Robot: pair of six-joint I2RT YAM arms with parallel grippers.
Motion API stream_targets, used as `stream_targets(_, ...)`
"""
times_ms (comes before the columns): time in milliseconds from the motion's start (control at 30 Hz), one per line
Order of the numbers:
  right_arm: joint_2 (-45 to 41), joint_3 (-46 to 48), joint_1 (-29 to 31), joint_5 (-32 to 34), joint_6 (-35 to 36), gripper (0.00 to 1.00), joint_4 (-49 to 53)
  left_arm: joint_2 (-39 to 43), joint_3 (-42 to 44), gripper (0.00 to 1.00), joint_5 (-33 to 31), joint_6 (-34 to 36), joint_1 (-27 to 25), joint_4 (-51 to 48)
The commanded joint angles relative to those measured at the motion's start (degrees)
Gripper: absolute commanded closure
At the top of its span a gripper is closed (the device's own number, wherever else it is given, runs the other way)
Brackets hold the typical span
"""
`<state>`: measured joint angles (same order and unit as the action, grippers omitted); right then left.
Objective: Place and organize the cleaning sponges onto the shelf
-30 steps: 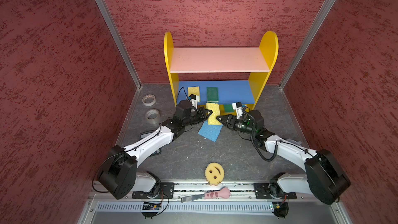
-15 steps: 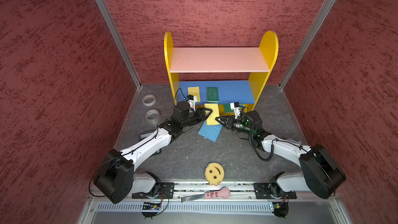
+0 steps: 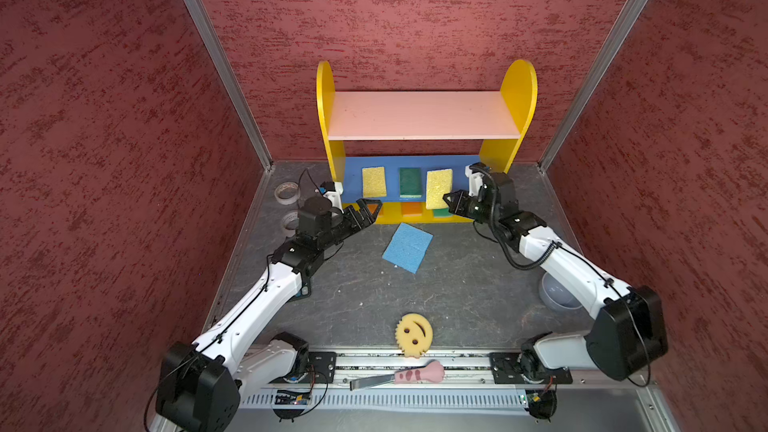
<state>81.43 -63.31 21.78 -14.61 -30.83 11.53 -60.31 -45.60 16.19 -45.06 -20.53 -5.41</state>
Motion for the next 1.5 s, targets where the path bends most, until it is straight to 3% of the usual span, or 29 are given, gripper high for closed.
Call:
stream_targets(0, 3.87, -3.43, -0.66, 4.39, 7.24, 1.00, 7.02, 2.42, 1.09, 0.01, -1.38, 2.38, 1.70, -4.44)
stream_targets(300, 9.86, -10.49, -2.48, 8.41, 13.09, 1.00, 10.52, 3.15, 1.88, 0.01, -0.99, 1.99, 2.70, -5.71)
stream_targets(633, 16.09, -16.49, -4.37, 9.63, 15.52, 1.00, 11.74, 1.21, 1.85, 0.00, 0.16, 1.18, 2.69, -4.42)
stream_targets(967, 23.34, -23.59, -4.64, 14.96, 19.08, 1.00, 16.67, 0.48, 1.75, 0.01, 0.30, 1.20, 2.73, -4.43)
stream_targets(1467, 23.72, -22.92, -4.73, 19.42, 19.32, 0.97, 16.27, -2.68, 0.56, 0.00, 0.81, 0.23, 2.25, -3.64)
